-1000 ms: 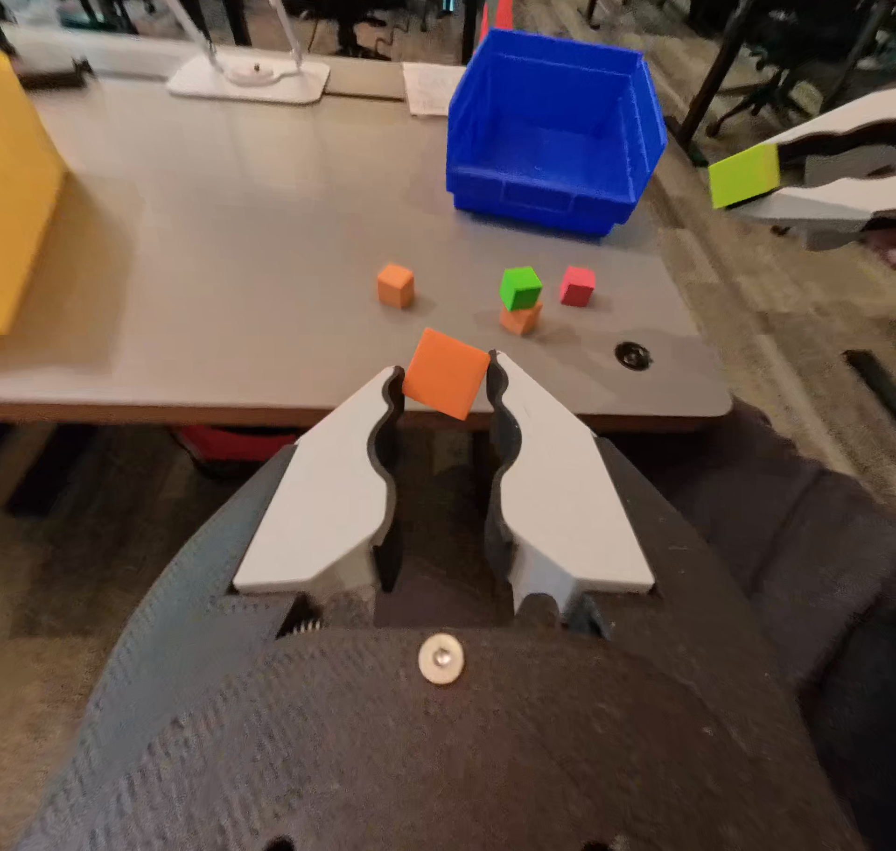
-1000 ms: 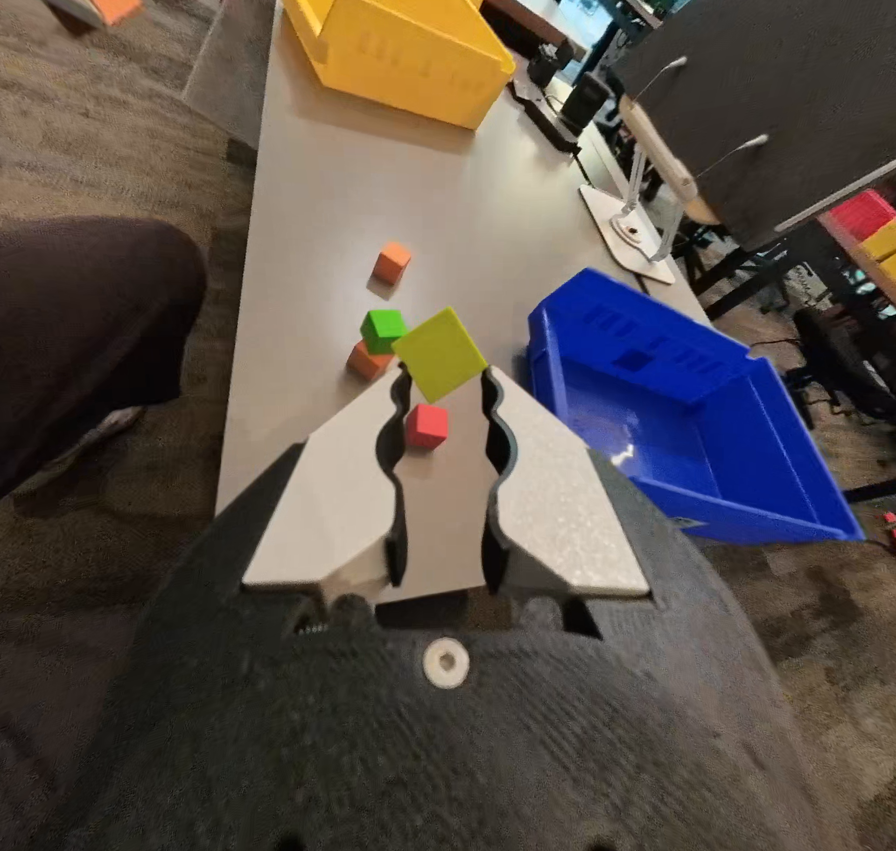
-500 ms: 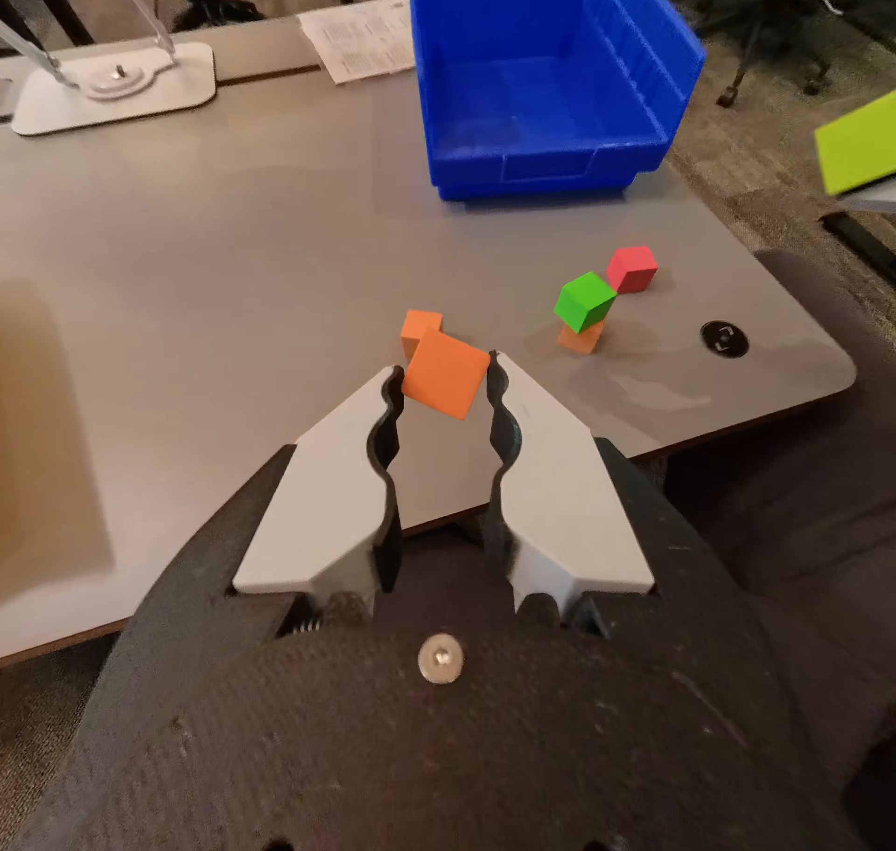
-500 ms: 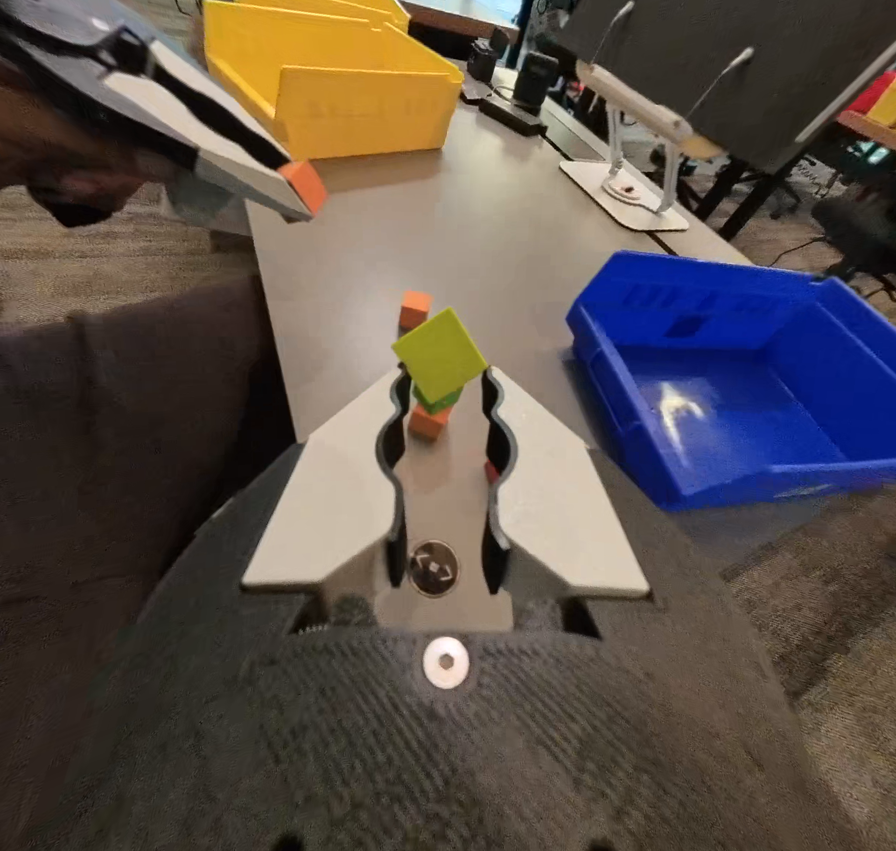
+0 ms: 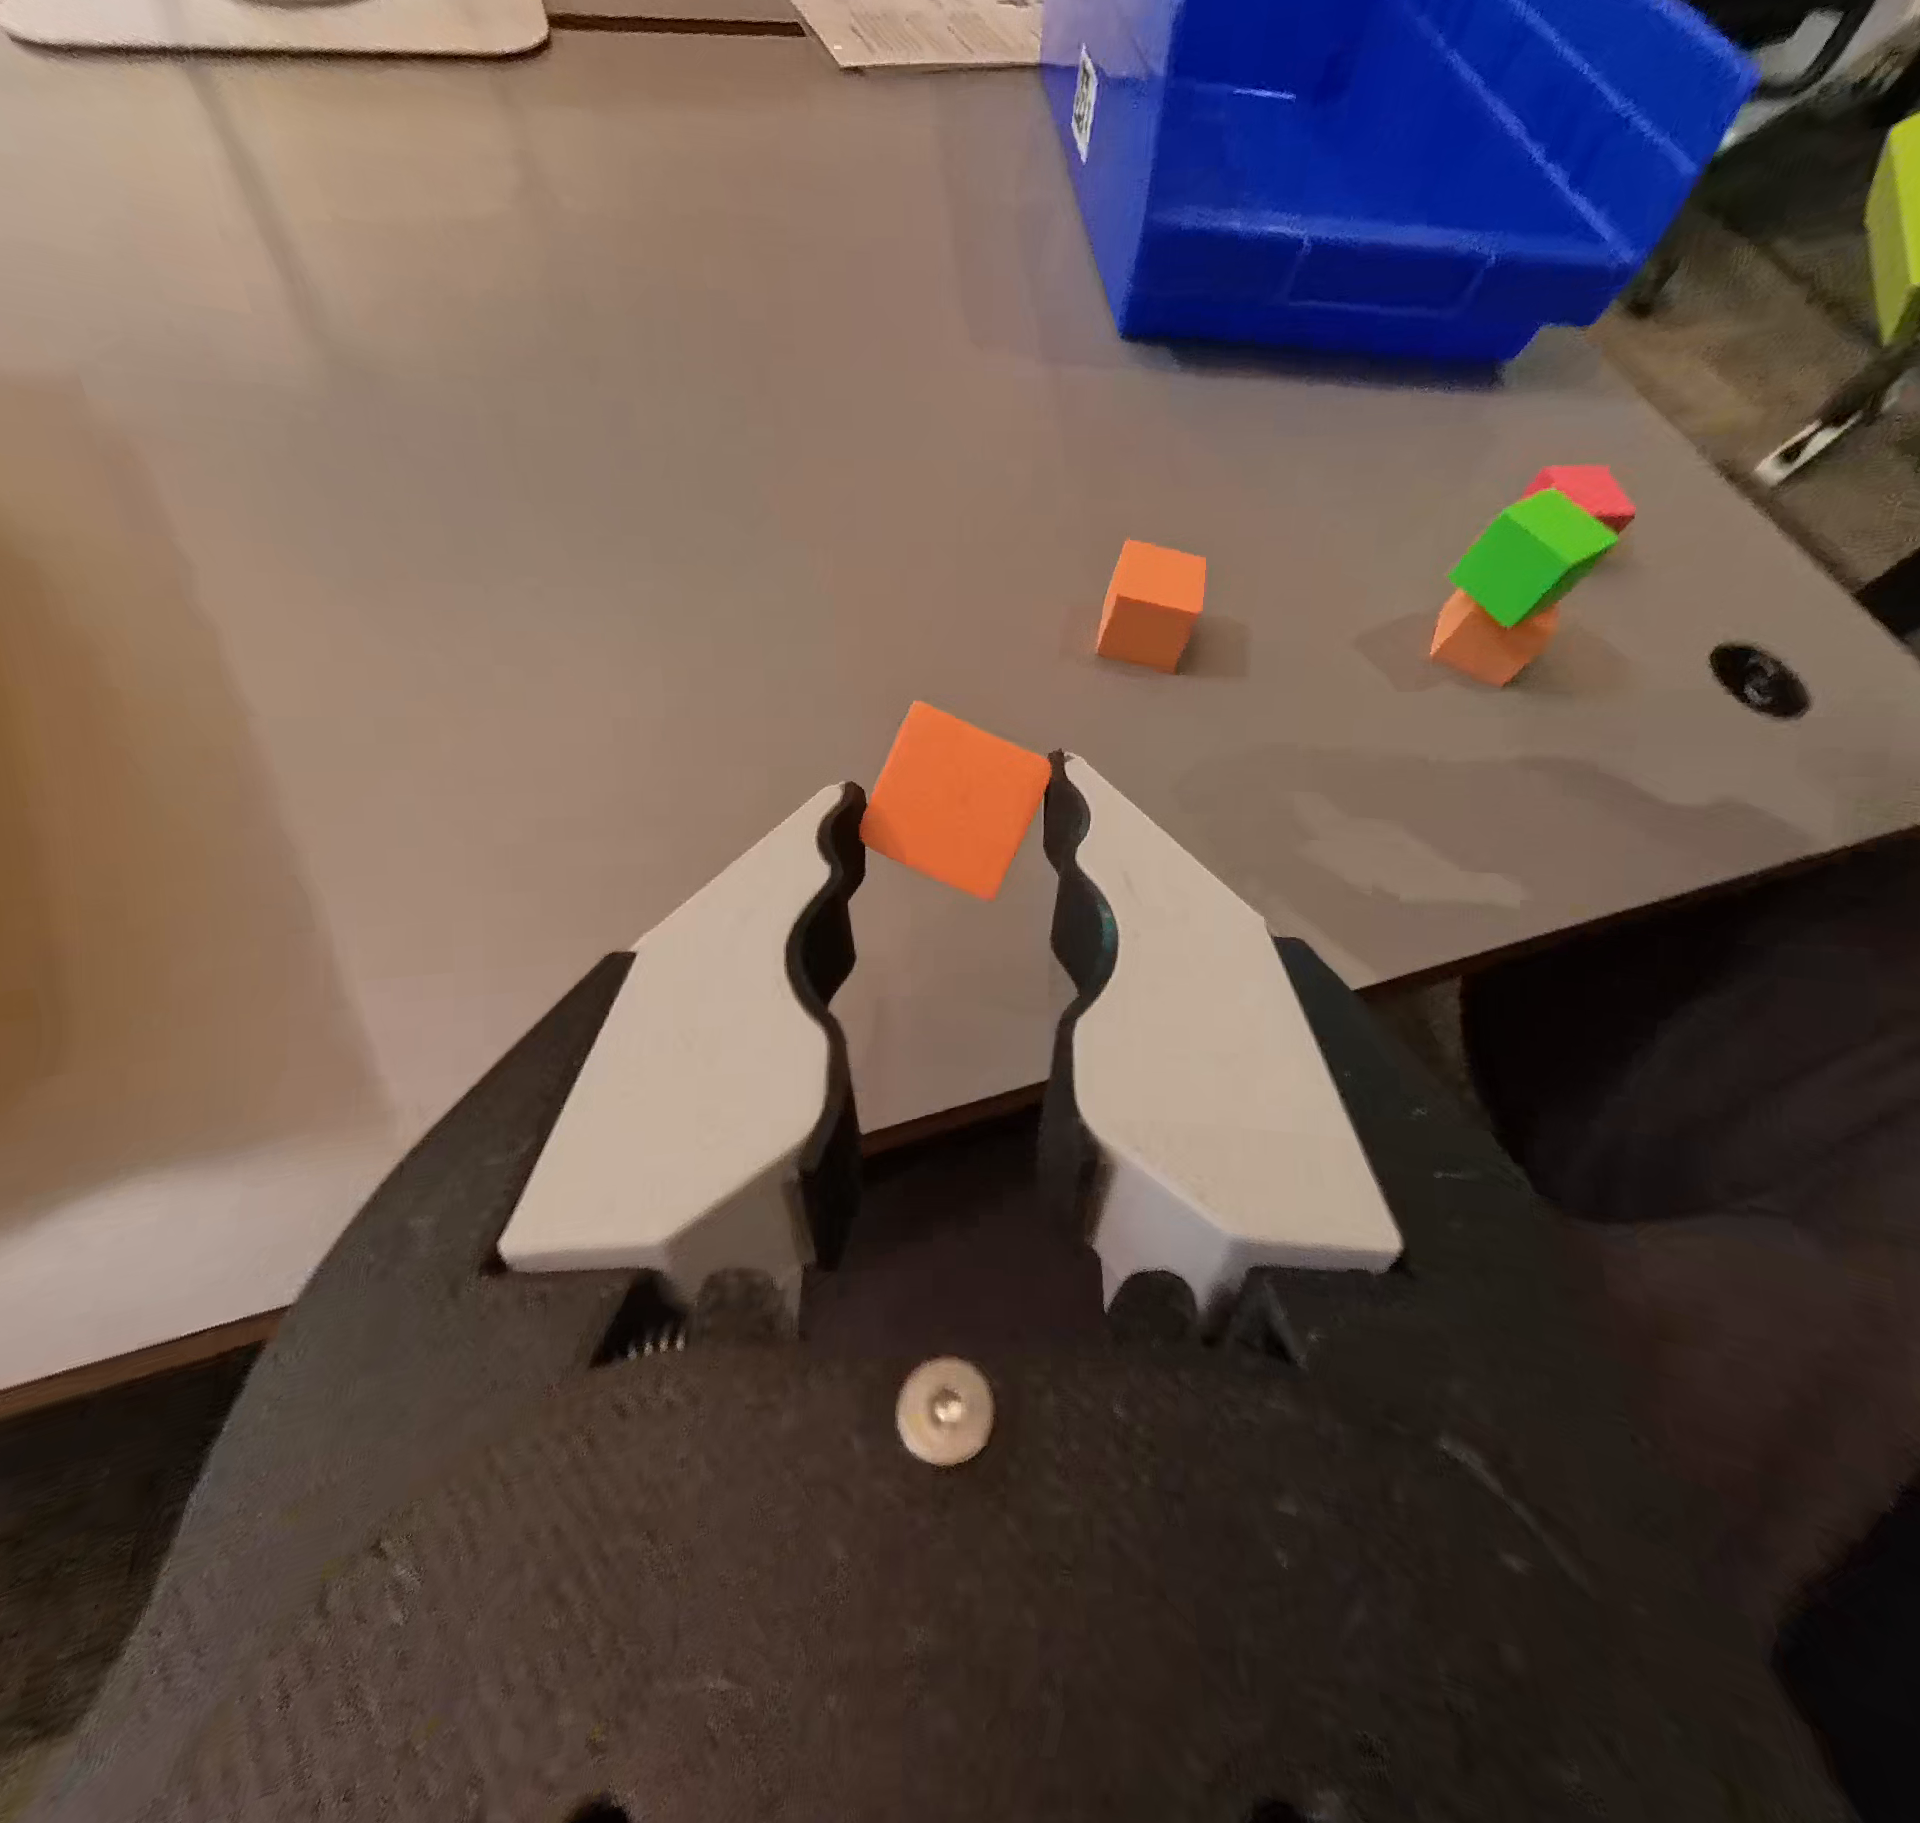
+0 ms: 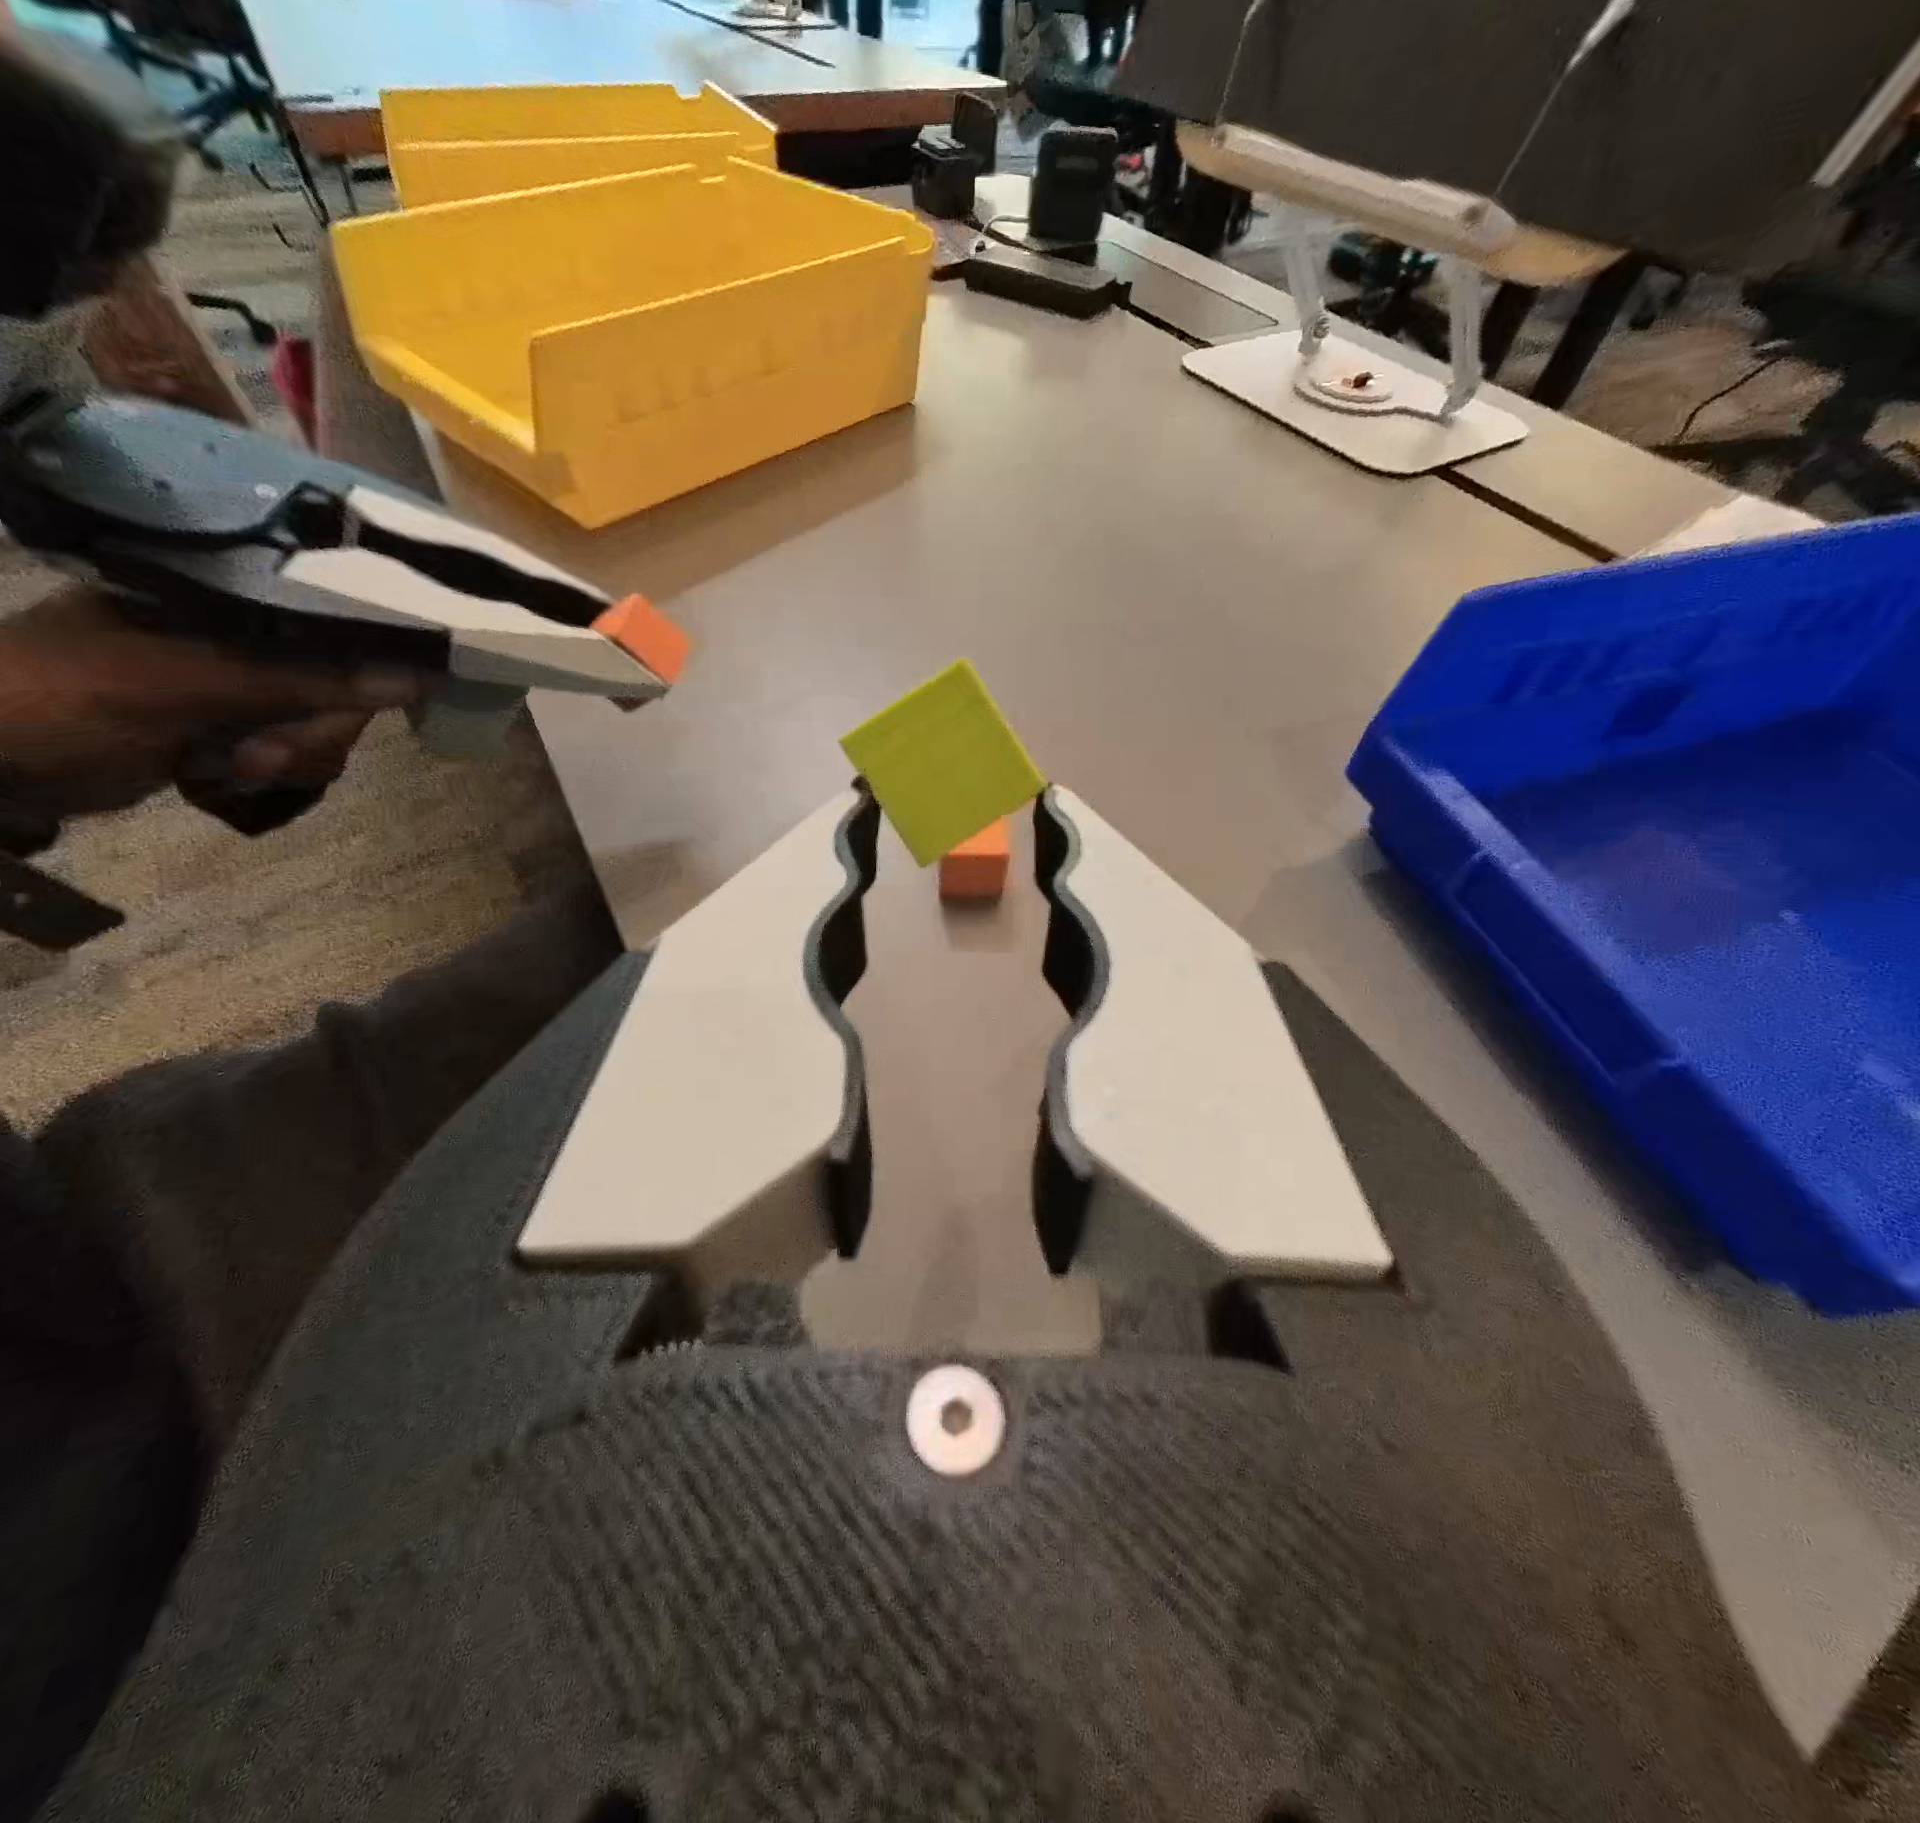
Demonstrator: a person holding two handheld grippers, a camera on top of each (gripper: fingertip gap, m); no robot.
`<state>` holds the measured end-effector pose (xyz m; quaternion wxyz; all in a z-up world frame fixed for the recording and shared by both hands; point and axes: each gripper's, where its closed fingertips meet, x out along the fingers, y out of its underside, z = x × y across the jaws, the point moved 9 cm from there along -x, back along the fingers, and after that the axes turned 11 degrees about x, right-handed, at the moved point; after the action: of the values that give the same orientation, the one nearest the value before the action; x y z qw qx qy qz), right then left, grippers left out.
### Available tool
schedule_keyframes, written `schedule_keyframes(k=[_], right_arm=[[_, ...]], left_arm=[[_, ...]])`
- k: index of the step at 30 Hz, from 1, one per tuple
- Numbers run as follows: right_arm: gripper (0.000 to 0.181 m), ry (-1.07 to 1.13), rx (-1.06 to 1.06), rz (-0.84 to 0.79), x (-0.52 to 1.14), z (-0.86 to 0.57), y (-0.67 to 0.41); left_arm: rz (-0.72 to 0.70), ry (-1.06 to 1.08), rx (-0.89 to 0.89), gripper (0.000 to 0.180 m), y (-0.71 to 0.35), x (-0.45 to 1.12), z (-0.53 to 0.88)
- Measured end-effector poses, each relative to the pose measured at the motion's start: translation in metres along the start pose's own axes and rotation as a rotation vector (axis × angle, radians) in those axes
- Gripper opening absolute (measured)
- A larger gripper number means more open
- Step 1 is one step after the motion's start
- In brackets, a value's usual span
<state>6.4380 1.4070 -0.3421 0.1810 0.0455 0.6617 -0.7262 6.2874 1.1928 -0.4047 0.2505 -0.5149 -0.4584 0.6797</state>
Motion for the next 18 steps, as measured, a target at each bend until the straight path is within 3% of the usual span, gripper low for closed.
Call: schedule_keyframes(k=[2,6,9,18], right_arm=[[0.029,-0.008,0.067,-0.006,0.009,-0.011,-0.007],[0.029,-0.053,0.120,-0.055,0.032,-0.011,-0.022],[0.029,-0.063,0.155,-0.074,0.057,0.002,-0.028],[0.029,0.067,-0.006,0.008,0.105,0.047,-0.010]], left_arm=[[0.000,0.001,-0.033,0.032,0.004,0.009,0.006],[0.039,0.013,0.184,0.033,-0.013,0.042,0.018],[0.041,0.101,0.193,0.032,-0.025,0.064,0.036],[0.153,0.192,0.303,0.032,-0.014,0.067,0.065]])
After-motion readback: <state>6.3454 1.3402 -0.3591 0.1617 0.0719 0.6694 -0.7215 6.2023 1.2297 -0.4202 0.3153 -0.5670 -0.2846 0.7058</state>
